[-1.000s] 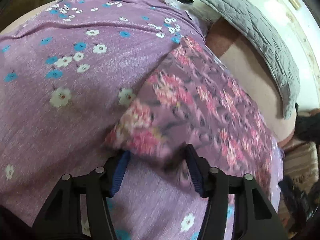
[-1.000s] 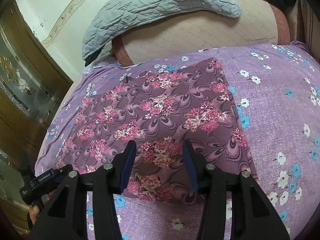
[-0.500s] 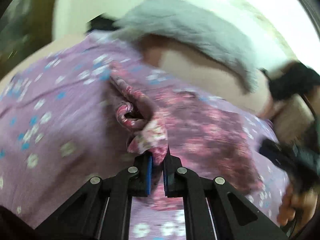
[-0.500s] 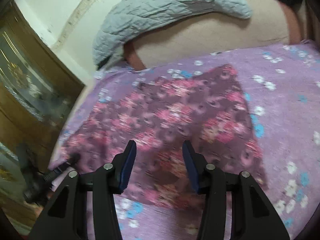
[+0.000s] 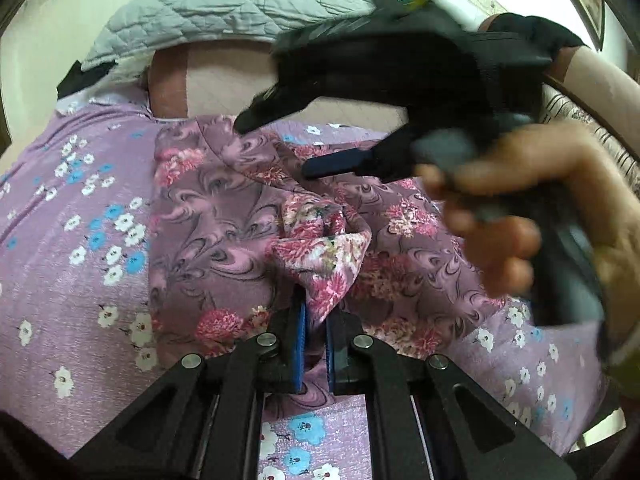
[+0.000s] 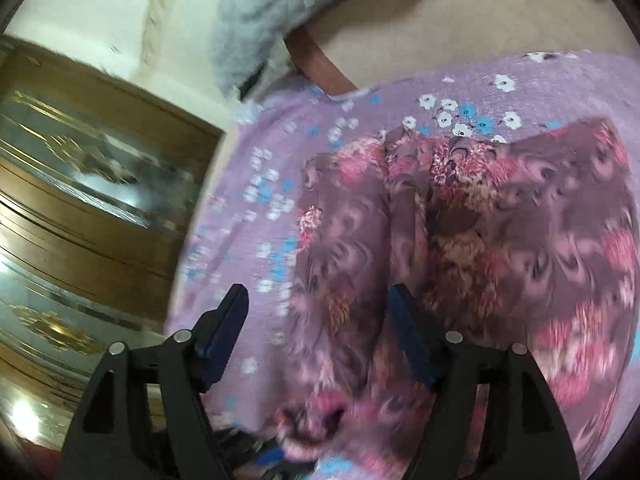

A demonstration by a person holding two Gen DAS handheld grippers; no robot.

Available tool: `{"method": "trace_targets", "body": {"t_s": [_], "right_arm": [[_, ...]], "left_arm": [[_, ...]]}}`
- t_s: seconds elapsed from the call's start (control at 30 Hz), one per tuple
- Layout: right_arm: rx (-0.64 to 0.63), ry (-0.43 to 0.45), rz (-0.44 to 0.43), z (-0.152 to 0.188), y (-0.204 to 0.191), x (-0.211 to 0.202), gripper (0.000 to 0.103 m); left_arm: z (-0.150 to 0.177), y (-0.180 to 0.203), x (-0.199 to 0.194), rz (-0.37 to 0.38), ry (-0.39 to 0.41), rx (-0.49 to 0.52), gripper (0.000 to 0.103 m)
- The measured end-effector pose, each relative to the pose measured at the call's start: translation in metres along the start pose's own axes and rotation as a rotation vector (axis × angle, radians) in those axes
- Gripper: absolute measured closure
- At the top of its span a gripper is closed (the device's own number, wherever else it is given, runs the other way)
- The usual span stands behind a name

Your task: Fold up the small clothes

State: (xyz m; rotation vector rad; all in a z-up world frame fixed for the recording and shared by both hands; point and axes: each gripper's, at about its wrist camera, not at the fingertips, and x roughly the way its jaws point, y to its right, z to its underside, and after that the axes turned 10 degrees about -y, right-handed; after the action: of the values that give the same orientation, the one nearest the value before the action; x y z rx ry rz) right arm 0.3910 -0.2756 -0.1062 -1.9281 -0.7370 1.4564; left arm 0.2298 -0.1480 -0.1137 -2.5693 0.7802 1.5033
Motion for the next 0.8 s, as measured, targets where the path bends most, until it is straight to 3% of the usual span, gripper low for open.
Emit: {"method": "trace_targets", "body": {"t_s": [0.13,0.23,0.33,0.47,0.53,0.57,0.63,0.67,0.8], "right_arm": [[0.015,-0.038,0.053,-0.018,0.006,0.023,0.033],[-0.009,0.027,0.123,-0.016,0.000,0.007,0.035],[-0.023,0.067,0.231,-0.010,0.002,-0.010,0.023],[0.001,-0.033,0.118,-0.017,0.013,0.015,0.021],[-0.008,-0.032,0.056,-0.018,0.008,0.024,0.021],[-0.020,-0.023,0.025,-0.018,0.004,0.025,0.025],[-0.052,-0.012,0.057,-0.021,-0.009,0.029,0.074],[-0.059,-0.020,0.101,-0.022,-0.013,0.030,0.093],[-0.177,0.093,0.149,-0.013,-0.039,-0.019,0.093]], "left_arm": [[-0.003,-0.014,0.004,0.039,-0.014,-0.026,0.097],[-0.003,-0.018,0.002,0.057,-0.007,-0.034,0.097],[-0.005,-0.021,0.001,0.067,-0.004,-0.044,0.097],[-0.002,-0.017,-0.003,0.062,-0.002,-0.034,0.097],[0.001,-0.015,-0.004,0.054,-0.004,-0.021,0.097],[0.001,-0.015,-0.004,0.054,-0.005,-0.018,0.097],[0.001,-0.011,-0.007,0.042,0.005,0.000,0.097],[-0.001,-0.007,-0.011,0.041,0.011,0.012,0.097],[-0.015,0.015,-0.038,0.106,0.063,0.044,0.097]]}}
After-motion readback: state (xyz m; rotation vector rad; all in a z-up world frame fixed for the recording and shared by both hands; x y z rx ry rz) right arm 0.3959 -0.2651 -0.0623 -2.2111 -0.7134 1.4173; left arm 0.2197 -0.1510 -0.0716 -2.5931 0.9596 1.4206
